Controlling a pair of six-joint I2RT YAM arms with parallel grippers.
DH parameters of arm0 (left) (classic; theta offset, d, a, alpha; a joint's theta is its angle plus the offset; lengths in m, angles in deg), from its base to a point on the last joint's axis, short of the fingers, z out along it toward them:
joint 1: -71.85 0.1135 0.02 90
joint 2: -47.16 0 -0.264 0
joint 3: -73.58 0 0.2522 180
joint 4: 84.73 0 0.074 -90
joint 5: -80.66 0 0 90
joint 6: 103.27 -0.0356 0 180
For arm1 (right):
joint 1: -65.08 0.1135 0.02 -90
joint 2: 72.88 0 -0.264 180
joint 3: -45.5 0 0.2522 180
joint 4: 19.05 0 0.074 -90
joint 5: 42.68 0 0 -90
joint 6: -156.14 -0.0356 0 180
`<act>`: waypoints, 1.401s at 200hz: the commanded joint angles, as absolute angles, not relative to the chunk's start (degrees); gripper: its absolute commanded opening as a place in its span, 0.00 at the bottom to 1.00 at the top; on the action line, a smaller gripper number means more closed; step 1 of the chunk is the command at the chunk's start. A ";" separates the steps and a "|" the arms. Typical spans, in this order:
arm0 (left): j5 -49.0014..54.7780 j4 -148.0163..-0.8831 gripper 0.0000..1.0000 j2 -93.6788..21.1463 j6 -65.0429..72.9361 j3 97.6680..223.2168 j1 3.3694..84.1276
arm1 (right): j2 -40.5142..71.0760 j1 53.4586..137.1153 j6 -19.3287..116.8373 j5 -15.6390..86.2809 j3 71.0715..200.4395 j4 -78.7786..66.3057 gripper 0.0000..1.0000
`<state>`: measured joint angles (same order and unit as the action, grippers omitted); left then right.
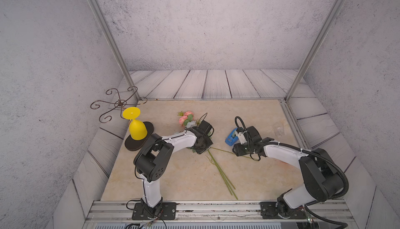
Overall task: Wrap bouquets with tape
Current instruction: Move the flowers to the center of the board.
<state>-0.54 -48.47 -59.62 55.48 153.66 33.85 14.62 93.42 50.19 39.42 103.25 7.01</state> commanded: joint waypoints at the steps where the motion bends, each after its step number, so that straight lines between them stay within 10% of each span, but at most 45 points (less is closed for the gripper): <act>1: -2.20 -47.41 0.05 -61.41 57.05 153.93 34.14 | 13.51 93.64 46.61 40.64 101.38 5.04 0.59; 136: -6.98 -45.51 0.57 -62.90 58.19 155.42 33.98 | 11.63 93.73 41.76 37.67 94.77 5.13 0.51; 280: -5.32 -44.34 0.24 -74.36 66.69 161.12 27.34 | 2.52 94.23 37.41 35.85 89.47 6.38 0.38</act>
<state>-5.94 -49.38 -67.64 65.79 162.27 28.93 2.64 93.86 38.52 35.40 88.87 4.98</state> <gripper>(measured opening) 0.282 0.385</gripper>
